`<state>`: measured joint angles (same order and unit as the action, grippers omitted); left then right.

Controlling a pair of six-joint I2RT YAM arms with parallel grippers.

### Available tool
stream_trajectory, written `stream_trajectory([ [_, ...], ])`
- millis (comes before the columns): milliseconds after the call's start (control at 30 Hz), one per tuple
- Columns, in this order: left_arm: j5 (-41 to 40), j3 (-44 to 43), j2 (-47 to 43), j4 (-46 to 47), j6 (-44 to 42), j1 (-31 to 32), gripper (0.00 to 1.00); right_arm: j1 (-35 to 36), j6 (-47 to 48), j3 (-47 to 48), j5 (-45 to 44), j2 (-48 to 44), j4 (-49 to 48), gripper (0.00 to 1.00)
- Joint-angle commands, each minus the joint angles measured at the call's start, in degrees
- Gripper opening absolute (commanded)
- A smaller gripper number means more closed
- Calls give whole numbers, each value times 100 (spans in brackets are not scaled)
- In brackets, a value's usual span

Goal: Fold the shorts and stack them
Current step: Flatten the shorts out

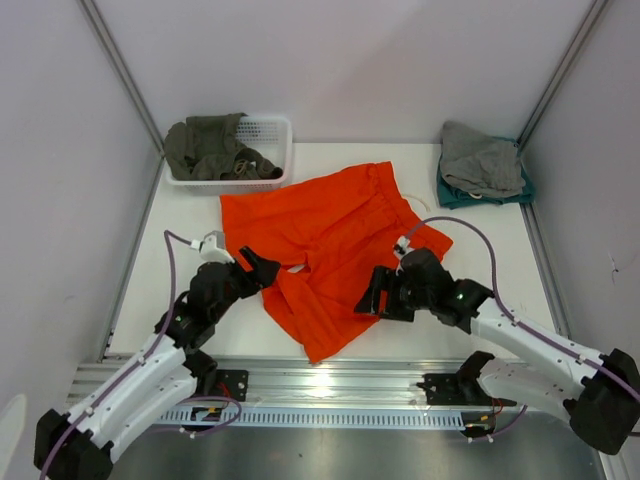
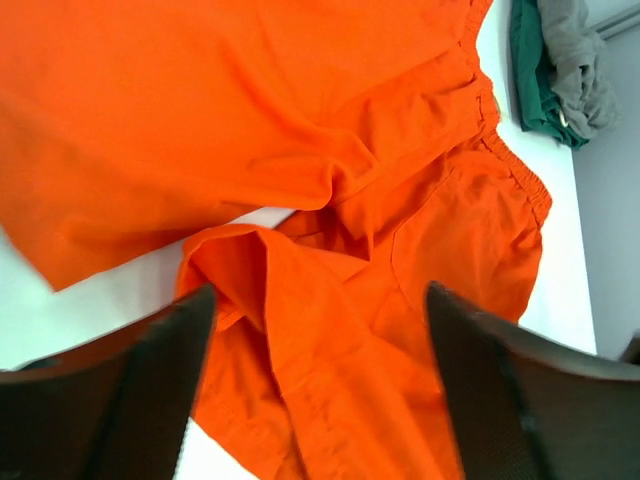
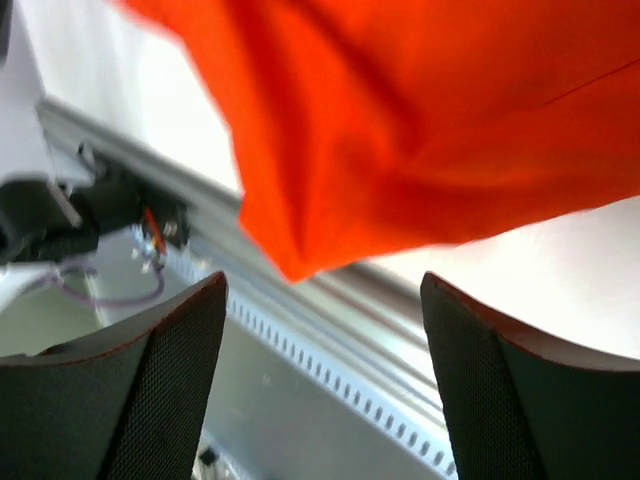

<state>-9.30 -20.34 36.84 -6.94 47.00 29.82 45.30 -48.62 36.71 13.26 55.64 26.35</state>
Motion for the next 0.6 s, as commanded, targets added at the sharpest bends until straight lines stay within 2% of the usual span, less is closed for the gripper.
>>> stream_trajectory([
  [0, -134, 91, -606, -913, -60, -47, 92, -722, 757, 153, -227, 324, 100, 79],
  [133, 550, 197, -968, -880, -200, -3, 97, -1969, 1135, 231, -175, 500, -305, 76],
  [167, 787, 249, -959, -853, -183, 41, 98, -2546, 1231, 249, -79, 553, -488, 75],
  [233, 886, 258, -907, -835, -51, 355, 98, -3077, 1355, 371, 89, 841, -569, 70],
  [300, 685, 329, -950, -757, 150, 742, 99, -3778, 1531, 477, 169, 1062, -613, 68],
  [400, 140, 338, -872, -581, 379, 1856, 99, -4561, 1566, 504, 46, 1256, -920, 64],
  [433, 26, 320, -689, -528, 406, 2026, 99, -4774, 1566, 487, 11, 1283, -1008, 64],
  [567, -387, -13, 120, -404, 310, 2764, 99, -5162, 1505, 468, -455, 1615, -1631, 61],
])
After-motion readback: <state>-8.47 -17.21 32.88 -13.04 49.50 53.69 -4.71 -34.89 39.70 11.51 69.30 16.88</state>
